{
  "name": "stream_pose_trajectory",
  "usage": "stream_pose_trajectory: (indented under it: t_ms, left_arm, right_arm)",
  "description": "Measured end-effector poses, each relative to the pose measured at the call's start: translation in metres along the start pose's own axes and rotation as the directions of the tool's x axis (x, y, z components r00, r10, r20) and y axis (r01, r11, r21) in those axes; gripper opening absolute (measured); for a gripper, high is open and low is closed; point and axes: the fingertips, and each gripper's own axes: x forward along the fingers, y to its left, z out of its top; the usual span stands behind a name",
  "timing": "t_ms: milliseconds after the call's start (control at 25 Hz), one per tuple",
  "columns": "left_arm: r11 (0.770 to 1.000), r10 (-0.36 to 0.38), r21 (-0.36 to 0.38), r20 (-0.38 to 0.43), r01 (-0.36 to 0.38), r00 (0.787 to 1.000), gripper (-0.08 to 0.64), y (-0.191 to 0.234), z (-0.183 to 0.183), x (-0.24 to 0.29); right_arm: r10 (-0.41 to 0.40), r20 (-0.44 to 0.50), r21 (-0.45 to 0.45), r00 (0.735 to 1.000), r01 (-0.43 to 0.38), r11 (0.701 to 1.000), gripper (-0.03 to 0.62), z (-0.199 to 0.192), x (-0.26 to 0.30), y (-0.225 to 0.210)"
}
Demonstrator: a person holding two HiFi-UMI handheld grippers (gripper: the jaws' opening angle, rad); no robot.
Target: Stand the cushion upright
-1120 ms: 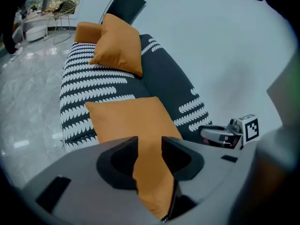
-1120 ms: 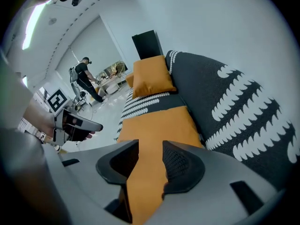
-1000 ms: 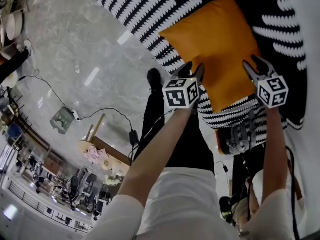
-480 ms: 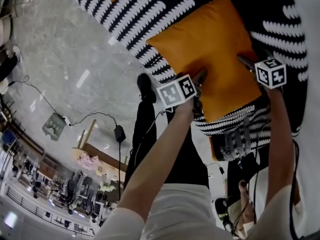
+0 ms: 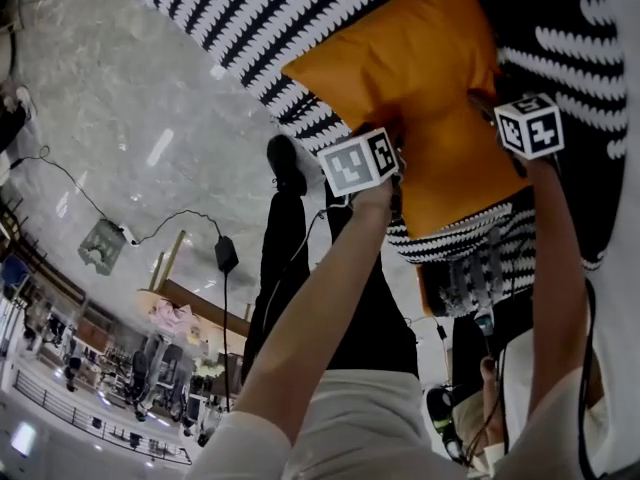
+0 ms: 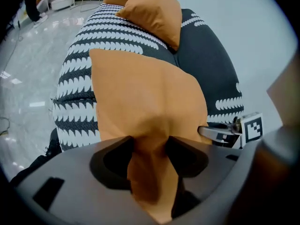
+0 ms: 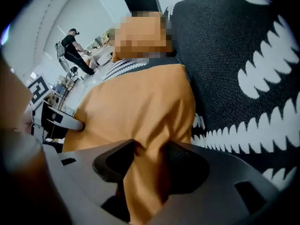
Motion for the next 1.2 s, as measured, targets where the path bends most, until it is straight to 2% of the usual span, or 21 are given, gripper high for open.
stream_pose_trajectory:
  t_ms: [120,240,360,560,800,1200]
  left_arm:
    - [0.998,-0.006,0.06,0.007,0.006,1.0,0.152,0.001,-0.008,-0.012]
    - [0.994,-0.034,0.107,0.013,0.033,0.999,0.084,-0.003,-0.011,-0.02]
    - [0.988,-0.06,0.145,0.015,0.057,0.998,0.056,-0.011,-0.014,-0.034]
    - [0.98,-0.05,0.191,0.017,0.046,0.999,0.029,-0.016,-0.021,-0.057]
    - [0.967,-0.077,0.247,0.058,0.06,0.995,0.021,-0.022,-0.025,-0.081]
    - [0.918,-0.099,0.393,0.088,0.057,0.991,0.02,-0.041,-0.02,-0.134]
  right_arm:
    - [-0.037,0.008,-0.046,0.999,0.037,0.998,0.117,-0.007,-0.004,0.021]
    - [-0.052,0.043,-0.05,0.998,0.054,0.997,0.067,-0.008,-0.015,0.032]
    - [-0.057,0.078,-0.003,0.995,0.058,0.998,0.057,-0.007,-0.034,0.033]
    - [-0.06,0.109,-0.003,0.992,0.06,0.998,0.048,-0.002,-0.061,0.043]
    - [-0.06,0.147,0.0,0.987,0.061,0.998,0.044,-0.009,-0.087,0.06]
    - [-0.086,0.241,0.102,0.967,0.062,0.993,0.041,-0.026,-0.133,0.086]
